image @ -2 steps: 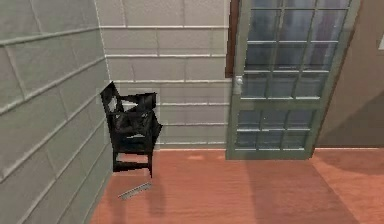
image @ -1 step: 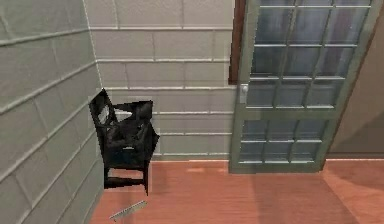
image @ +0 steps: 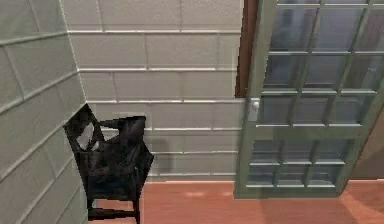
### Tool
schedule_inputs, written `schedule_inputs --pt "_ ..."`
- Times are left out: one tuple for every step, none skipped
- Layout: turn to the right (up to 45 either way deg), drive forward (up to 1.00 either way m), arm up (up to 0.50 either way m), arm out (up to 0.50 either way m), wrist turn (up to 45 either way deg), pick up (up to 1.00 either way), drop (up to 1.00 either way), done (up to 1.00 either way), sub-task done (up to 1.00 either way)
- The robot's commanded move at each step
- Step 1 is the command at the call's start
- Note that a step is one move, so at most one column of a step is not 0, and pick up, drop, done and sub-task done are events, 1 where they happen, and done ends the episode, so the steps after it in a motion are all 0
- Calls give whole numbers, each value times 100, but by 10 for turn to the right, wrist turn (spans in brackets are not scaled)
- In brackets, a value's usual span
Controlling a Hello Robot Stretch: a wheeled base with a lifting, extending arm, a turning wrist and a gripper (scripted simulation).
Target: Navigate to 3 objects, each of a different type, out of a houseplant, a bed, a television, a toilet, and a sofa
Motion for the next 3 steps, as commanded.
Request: schedule_inputs --pt "450 0 0 0 0 0 0 0 0" --pt "390 0 0 0 0 0 0 0 0" --pt "0 65 0 0 0 0 0 0 0"
